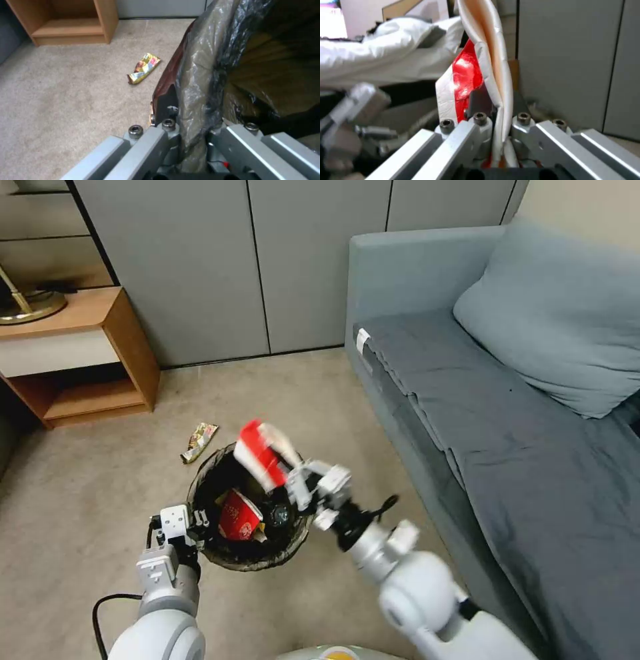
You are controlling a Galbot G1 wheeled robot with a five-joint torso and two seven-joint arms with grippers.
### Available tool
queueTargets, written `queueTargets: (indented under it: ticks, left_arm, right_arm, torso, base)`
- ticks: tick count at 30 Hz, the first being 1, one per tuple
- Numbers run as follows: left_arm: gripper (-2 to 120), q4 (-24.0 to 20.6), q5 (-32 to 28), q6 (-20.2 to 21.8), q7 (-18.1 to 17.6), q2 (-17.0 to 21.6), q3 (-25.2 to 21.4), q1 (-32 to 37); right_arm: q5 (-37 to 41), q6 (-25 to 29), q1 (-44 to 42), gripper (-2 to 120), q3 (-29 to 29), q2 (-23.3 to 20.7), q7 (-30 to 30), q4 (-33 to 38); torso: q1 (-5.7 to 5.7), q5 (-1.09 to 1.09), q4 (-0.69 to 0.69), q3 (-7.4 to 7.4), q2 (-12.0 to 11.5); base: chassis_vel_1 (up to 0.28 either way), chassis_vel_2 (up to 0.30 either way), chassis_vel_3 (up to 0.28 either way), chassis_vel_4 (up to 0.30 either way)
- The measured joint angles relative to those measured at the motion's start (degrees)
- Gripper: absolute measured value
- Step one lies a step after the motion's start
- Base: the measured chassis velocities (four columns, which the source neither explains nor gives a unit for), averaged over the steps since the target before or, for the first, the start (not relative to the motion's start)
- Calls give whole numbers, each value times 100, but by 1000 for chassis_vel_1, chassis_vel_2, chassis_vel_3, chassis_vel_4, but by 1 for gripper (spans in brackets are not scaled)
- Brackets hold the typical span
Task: Pick up the trash bin, then pick up the garbage from the floor and place it into the trash bin.
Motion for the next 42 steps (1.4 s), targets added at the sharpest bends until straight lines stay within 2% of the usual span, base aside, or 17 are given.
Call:
queueTargets:
  ticks: [7, 14, 16, 18, 21, 22, 25, 26, 29, 30, 32, 34, 36, 42]
  left_arm:
    - [0, -69, -11, 4, 0, -34, 10, 18]
    - [0, -116, -38, 16, -2, -33, 6, -3]
    - [0, -141, -48, 28, -2, -29, 8, -15]
    - [0, -149, -51, 31, -2, -28, 8, -15]
    - [0, -169, -62, 34, -2, -22, 0, -4]
    - [0, -169, -62, 34, -2, -22, 0, -4]
    - [0, -174, -65, 37, -2, -20, 1, -3]
    - [0, -174, -65, 37, -2, -20, 1, -3]
    - [0, -179, -63, 48, -3, -20, 16, -3]
    - [0, -179, -63, 48, -3, -20, 16, -3]
    - [0, -189, -59, 53, -3, -12, 18, -3]
    - [0, -192, -59, 54, -4, -10, 18, 0]
    - [0, -194, -58, 55, -5, -3, 17, 7]
    - [0, -222, -33, 55, -6, -19, 32, 59]
  right_arm:
    - [-141, 101, 155, 0, -123, 185, -14, -707]
    - [-243, 64, 112, 1, -147, 228, 16, -882]
    - [-337, 61, 73, 12, -155, 216, 52, -906]
    - [-364, 61, 60, 15, -155, 208, 65, -907]
    - [-407, 61, 6, 29, -155, 161, 102, -902]
    - [-407, 61, 6, 29, -155, 161, 102, -902]
    - [-426, 61, -59, 43, -158, 124, 106, -849]
    - [-426, 61, -59, 43, -158, 124, 106, -849]
    - [-444, 61, -122, 57, -158, 98, 106, -789]
    - [-444, 61, -122, 57, -158, 98, 106, -789]
    - [-449, 61, -168, 69, -159, 62, 106, -714]
    - [-450, 62, -175, 70, -158, 52, 106, -697]
    - [-451, 62, -202, 82, -156, 16, 106, -628]
    - [-481, 58, -264, 100, -93, -64, 106, -358]
  torso:
    - [0, 0, 0, 0, 0]
    - [1, 1, 0, 0, 0]
    - [0, 1, 0, 0, 0]
    - [0, 1, 0, 0, 0]
    - [0, 1, 0, 0, 0]
    - [0, 1, 0, 0, 0]
    - [0, 1, 0, 0, 0]
    - [0, 1, 0, 0, 0]
    - [0, 1, 0, 0, 0]
    - [0, 1, 0, 0, 0]
    - [0, 1, 0, 0, 0]
    - [1, 1, 0, 0, 0]
    - [0, 1, 0, 0, 0]
    - [0, 1, 0, 0, 0]
  base:
    - [0, 0, 0, 0]
    - [0, 0, 0, 0]
    - [0, 0, 0, 0]
    - [0, 0, 0, 0]
    - [0, 0, 0, 0]
    - [0, 0, 0, 0]
    - [0, 0, 0, 0]
    - [0, 0, 0, 0]
    - [0, 0, 0, 0]
    - [0, 0, 0, 0]
    - [0, 0, 0, 0]
    - [0, 0, 0, 0]
    - [0, 0, 0, 0]
    - [0, 0, 0, 0]
